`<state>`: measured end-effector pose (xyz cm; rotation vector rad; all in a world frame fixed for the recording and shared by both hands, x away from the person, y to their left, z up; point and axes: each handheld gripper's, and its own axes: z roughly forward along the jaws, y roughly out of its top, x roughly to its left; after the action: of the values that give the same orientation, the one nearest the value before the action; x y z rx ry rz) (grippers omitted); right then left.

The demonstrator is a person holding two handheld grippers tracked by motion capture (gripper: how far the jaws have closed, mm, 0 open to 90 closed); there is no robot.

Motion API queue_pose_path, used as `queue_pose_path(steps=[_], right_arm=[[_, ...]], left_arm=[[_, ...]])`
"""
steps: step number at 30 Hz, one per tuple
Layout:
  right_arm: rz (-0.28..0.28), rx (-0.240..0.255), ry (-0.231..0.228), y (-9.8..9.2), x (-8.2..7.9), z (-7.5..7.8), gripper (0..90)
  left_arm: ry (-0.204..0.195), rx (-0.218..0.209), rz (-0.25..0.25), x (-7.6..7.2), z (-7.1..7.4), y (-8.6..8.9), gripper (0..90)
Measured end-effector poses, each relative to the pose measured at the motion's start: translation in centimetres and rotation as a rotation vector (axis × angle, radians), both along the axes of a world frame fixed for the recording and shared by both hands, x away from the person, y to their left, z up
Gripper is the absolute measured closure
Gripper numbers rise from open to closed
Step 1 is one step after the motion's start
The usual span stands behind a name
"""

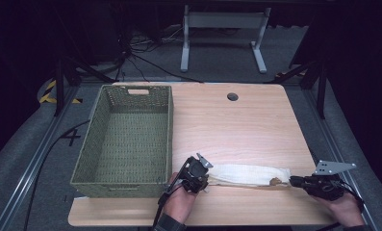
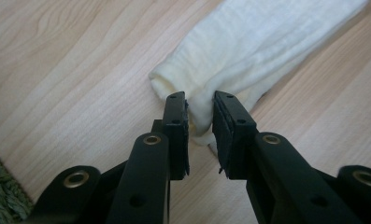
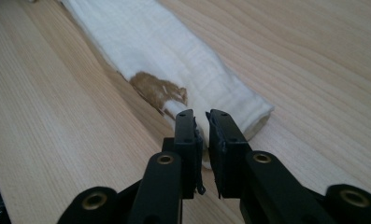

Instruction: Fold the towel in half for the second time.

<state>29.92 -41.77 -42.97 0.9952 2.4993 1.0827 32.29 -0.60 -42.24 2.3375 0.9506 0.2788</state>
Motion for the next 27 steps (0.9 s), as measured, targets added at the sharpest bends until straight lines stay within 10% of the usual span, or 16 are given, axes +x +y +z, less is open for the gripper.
queue_pose_path(steps=[6,16,27], right_arm=[[0.006,0.037,-0.036,0.3,-0.1,1.0,84.2],[0.038,-0.053,0.07,0.8,0.4,-1.2,89.4],[0.037,-0.037,0.046,1.6,0.6,-0.7,89.5]], left_arm=[[-0.035,-0.043,-0.029,0.0,1.3,-0.6,79.4],[0.073,0.02,-0.092,1.5,-1.7,-1.2,84.3],[0.032,0.021,-0.108,1.5,-0.7,-2.1,83.5]])
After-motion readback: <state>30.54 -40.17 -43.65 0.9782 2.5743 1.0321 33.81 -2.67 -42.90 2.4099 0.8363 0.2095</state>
